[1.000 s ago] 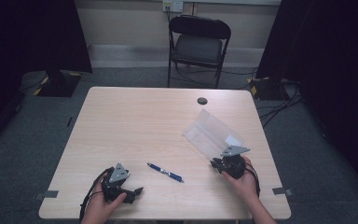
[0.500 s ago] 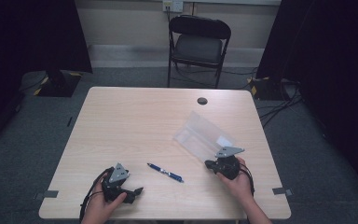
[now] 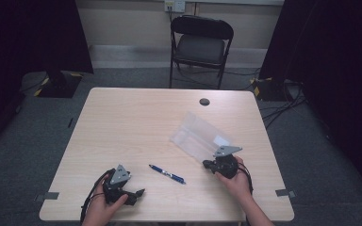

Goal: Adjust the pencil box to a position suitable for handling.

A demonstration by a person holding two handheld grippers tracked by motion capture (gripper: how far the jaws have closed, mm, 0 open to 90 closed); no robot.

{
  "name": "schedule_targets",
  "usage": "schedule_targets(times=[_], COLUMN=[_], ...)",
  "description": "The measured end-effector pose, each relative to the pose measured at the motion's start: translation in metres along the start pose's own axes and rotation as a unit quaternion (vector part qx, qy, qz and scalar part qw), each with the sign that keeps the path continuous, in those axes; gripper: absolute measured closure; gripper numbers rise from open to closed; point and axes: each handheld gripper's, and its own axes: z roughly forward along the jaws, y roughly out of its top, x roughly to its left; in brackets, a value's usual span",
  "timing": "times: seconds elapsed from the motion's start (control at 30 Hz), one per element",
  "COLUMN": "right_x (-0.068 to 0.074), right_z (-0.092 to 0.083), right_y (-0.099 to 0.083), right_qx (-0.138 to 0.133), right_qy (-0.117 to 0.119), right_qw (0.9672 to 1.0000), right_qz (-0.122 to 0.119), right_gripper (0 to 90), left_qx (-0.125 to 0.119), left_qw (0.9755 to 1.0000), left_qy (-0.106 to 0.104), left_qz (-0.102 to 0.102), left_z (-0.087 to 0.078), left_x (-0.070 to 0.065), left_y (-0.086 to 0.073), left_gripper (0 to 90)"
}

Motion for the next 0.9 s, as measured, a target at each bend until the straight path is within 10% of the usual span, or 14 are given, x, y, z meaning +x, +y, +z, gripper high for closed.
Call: schedule_targets(times=[0.47, 0.9], right_x=[-0.005, 0.008], right_z=[0.006, -0.012], right_y=[0.006, 0.009], right_qx=[0.0, -0.034], right_qy=[0.003, 0.012], right_qw=[1.0, 0.9991], right_qz=[0.005, 0.024], right_gripper=[87.4, 49.8], left_qx=[0.0, 0.0], left_qw=[1.0, 1.0], left_qy=[0.0, -0.002], left_qz=[0.0, 0.0], left_z=[0.0, 0.001], left_x=[0.0, 0.0], left_y=[0.0, 0.001], left_gripper=[12.0, 11.1])
